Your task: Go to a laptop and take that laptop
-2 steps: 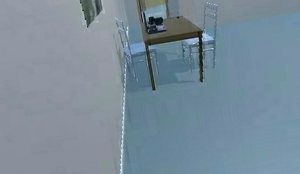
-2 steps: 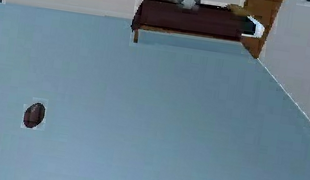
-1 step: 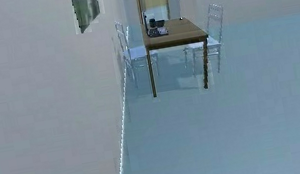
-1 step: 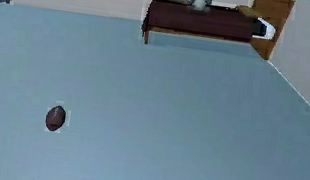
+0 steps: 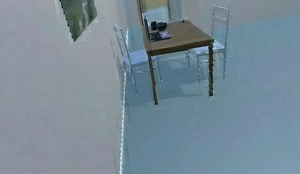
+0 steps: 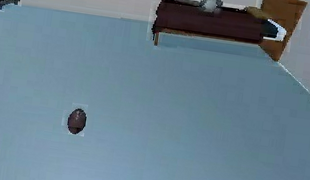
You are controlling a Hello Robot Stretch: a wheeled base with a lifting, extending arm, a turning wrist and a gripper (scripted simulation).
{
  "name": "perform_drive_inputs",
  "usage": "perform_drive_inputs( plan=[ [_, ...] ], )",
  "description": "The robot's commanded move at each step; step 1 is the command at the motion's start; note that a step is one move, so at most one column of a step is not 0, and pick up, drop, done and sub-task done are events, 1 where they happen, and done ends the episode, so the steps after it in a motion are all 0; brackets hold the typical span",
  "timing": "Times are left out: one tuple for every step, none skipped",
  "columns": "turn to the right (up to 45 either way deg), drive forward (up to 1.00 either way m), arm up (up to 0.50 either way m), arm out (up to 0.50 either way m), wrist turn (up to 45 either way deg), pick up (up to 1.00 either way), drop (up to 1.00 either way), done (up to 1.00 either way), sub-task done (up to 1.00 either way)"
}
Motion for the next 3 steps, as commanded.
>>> perform_drive_inputs(
  plan=[
    [45.0,0.00,0.00,0.00,0.0,0.00,0.00,0.00,0.00],
    [42.0,0.00,0.00,0.00,0.0,0.00,0.00,0.00,0.00],
    [0.0,0.30,0.00,0.00,0.0,0.00,0.00,0.00,0.00]
  ],
)
